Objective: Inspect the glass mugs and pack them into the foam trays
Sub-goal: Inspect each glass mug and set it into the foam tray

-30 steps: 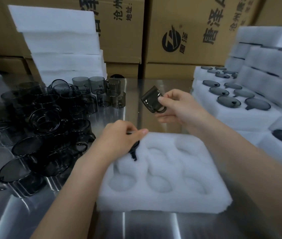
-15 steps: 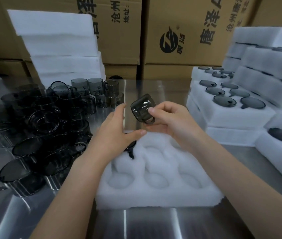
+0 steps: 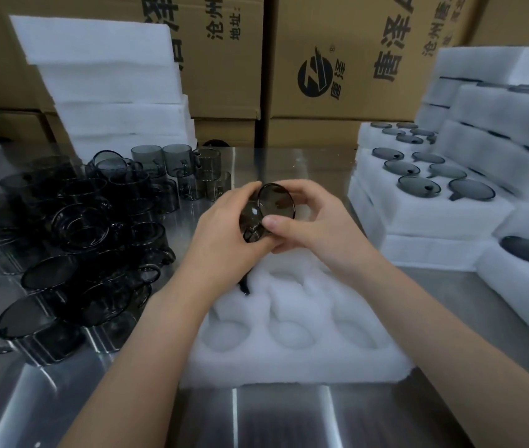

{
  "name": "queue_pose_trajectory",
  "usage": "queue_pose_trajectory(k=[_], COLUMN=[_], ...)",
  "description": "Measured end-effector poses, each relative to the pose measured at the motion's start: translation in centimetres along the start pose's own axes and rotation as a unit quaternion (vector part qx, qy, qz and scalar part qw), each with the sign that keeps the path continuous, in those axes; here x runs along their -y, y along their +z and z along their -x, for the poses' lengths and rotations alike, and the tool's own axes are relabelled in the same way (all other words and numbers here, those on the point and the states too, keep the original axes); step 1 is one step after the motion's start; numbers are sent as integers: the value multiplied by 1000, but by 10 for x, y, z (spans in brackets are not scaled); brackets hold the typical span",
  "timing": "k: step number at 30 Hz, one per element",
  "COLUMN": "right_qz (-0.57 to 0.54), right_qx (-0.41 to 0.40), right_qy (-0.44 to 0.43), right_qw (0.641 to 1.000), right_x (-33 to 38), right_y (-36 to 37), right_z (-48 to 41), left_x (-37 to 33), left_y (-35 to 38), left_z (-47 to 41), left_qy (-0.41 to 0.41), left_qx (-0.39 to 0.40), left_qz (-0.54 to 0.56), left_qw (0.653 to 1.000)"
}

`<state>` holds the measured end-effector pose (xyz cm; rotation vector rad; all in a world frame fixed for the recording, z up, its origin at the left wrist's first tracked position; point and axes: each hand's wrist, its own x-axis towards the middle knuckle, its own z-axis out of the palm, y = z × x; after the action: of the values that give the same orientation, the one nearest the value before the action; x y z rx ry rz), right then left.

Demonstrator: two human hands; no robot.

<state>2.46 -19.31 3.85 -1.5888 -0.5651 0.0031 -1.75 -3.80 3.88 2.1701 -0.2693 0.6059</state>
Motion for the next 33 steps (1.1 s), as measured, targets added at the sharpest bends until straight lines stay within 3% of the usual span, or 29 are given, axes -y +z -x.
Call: queue_pose_trajectory(k=[7, 13, 19, 24, 28, 33], right_qz=[36, -22, -154, -207, -153, 17], right_qx=[-36, -74, -11, 78, 66, -15], right_qy=[14, 29, 70, 47, 33, 6], right_qw=[999, 997, 986, 974, 985, 1000], right_x=[2, 2, 4, 2, 0, 0], right_y=[1, 1, -5, -6, -4, 1], right_z=[2, 1, 0, -1, -1, 3], left_x=[-1, 0, 8, 13, 14, 11], left_y=[0, 2, 2, 0, 0, 2], left_z=[3, 3, -1, -4, -3, 1], left_qy=[34, 46, 6, -23, -34, 8], left_qx=[26, 32, 12, -15, -4, 15], left_qz=[-1, 23, 135, 213, 204, 112], left_qw=[999, 998, 991, 977, 978, 994])
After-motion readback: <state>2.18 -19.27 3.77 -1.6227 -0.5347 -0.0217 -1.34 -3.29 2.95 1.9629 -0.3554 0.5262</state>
